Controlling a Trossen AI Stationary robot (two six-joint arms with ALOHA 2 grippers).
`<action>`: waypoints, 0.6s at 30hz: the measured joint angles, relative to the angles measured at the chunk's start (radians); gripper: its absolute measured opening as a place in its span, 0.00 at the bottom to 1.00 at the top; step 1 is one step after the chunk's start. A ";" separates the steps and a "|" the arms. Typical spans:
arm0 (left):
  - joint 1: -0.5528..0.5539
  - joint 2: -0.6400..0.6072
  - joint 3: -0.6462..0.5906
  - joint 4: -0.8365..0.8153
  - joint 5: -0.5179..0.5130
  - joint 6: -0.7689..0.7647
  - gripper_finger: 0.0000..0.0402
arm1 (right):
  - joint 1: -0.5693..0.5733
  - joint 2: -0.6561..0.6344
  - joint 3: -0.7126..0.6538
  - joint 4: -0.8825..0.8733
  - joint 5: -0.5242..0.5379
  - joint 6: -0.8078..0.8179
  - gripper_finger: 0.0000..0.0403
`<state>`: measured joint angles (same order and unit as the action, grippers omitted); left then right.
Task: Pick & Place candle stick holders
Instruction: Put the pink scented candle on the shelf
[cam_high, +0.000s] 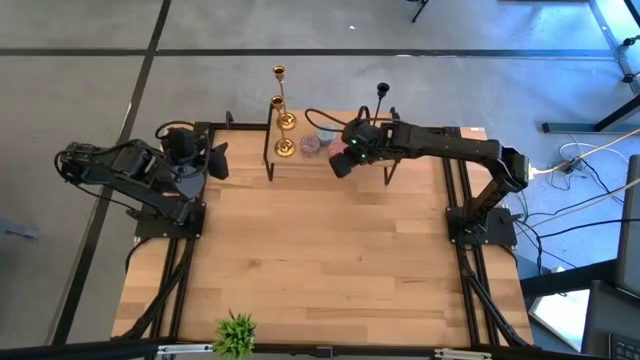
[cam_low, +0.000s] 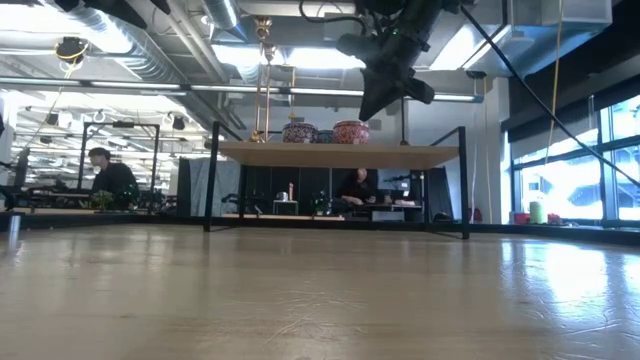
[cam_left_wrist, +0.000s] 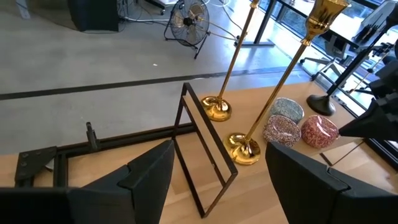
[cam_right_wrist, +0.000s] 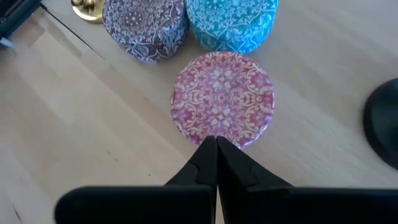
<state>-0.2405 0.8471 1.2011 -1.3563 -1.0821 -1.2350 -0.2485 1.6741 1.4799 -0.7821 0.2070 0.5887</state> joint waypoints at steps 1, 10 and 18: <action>0.000 0.002 0.000 0.000 0.000 0.000 0.62 | 0.000 0.000 0.000 0.003 0.001 0.001 0.00; 0.000 0.013 0.000 0.000 0.000 0.000 0.62 | 0.008 0.028 0.000 0.000 -0.021 0.013 0.00; 0.000 0.014 0.000 0.000 0.000 -0.001 0.62 | 0.028 0.028 -0.001 0.000 -0.017 0.017 0.00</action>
<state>-0.2409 0.8608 1.2011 -1.3563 -1.0816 -1.2363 -0.2207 1.7020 1.4792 -0.7817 0.1902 0.6060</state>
